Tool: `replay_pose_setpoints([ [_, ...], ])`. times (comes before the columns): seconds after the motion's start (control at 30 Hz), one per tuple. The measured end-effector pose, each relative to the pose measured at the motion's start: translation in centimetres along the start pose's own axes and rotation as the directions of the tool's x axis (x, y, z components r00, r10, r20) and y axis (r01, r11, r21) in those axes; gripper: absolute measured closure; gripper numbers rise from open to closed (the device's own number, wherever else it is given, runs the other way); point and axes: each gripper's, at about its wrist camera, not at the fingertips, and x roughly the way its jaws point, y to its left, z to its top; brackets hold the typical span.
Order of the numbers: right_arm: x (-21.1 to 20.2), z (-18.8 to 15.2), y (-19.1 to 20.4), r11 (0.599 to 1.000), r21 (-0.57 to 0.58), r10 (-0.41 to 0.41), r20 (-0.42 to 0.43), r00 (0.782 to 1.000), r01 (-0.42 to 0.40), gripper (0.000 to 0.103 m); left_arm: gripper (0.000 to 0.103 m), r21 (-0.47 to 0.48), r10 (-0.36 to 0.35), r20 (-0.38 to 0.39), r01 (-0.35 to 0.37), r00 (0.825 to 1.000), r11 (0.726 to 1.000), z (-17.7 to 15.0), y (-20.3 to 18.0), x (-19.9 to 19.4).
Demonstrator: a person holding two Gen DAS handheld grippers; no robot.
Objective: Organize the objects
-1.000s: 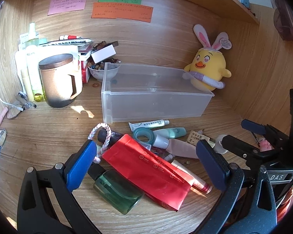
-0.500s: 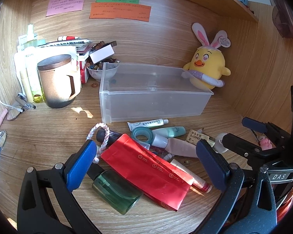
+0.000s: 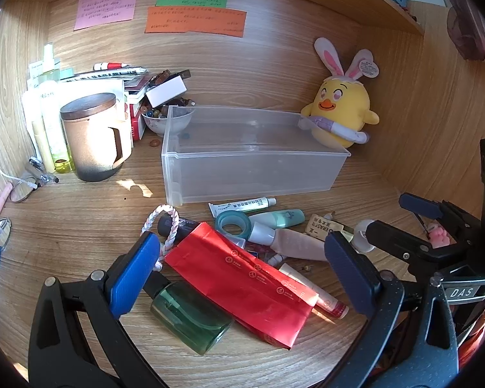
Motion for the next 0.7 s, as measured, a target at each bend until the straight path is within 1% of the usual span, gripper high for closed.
replay_pose_setpoints([
  [0.57, -0.28, -0.13, 0.23, 1.0, 0.0, 0.004, 0.002, 1.0, -0.004, 0.0, 0.0, 0.0, 0.001, -0.006, -0.001, 1.0, 1.0, 0.07, -0.2, -0.16],
  [0.7, -0.26, -0.18, 0.21, 1.0, -0.001, 0.0, 0.002, 1.0, 0.0, 0.0, 0.0, -0.004, 0.013, -0.014, -0.013, 1.0, 1.0, -0.1, -0.16, 0.03],
])
